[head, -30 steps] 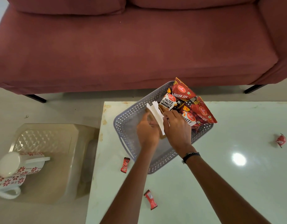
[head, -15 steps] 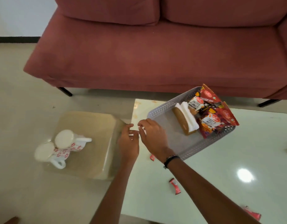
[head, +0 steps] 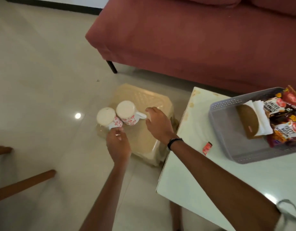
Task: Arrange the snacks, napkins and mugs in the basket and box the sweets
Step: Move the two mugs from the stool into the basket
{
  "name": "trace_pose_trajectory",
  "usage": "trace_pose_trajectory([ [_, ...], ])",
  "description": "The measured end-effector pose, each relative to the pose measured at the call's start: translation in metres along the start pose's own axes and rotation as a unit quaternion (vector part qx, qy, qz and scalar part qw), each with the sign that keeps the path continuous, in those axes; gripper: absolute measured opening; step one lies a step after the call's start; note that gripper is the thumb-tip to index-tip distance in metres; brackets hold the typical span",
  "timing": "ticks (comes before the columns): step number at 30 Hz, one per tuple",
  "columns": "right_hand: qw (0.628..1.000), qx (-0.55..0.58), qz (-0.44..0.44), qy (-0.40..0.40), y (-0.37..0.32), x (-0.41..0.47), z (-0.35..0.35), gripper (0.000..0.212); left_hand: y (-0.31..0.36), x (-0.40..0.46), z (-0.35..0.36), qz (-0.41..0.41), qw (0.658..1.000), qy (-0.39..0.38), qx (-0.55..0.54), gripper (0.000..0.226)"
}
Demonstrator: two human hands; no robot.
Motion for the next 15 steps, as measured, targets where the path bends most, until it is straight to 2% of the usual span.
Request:
trace_pose_trajectory([
  [3,0.999,0.010,0.034,-0.038,0.004,0.016,0.016,0.044,-0.024,0.016,-0.006,-0.050,0.998,0.029,0.020,0.026],
  [6,0.995,0.022,0.061,-0.070,0.007,0.026,0.031,0.045,-0.039,0.029,0.001,-0.107,0.994,-0.010,0.017,0.036],
  [9,0.995,0.029,0.073,-0.067,0.009,0.033,0.041,0.038,-0.043,0.037,0.012,-0.129,0.990,-0.052,-0.007,0.030],
  [13,0.995,0.029,0.075,-0.055,0.014,0.038,0.047,0.031,-0.050,0.044,0.017,-0.177,0.983,-0.038,-0.030,0.032],
  [15,0.995,0.023,0.069,-0.072,0.016,0.041,0.052,0.027,-0.054,0.048,0.021,-0.171,0.984,-0.038,-0.026,0.029],
])
Point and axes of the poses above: each hand's wrist, its own x-axis towards the middle knuckle, its own z-axis out of the palm, y = z × x, the point moved 5 cm from there along x, towards the middle knuckle, and after that the axes turned 7 degrees about x, right-handed, at the moved point
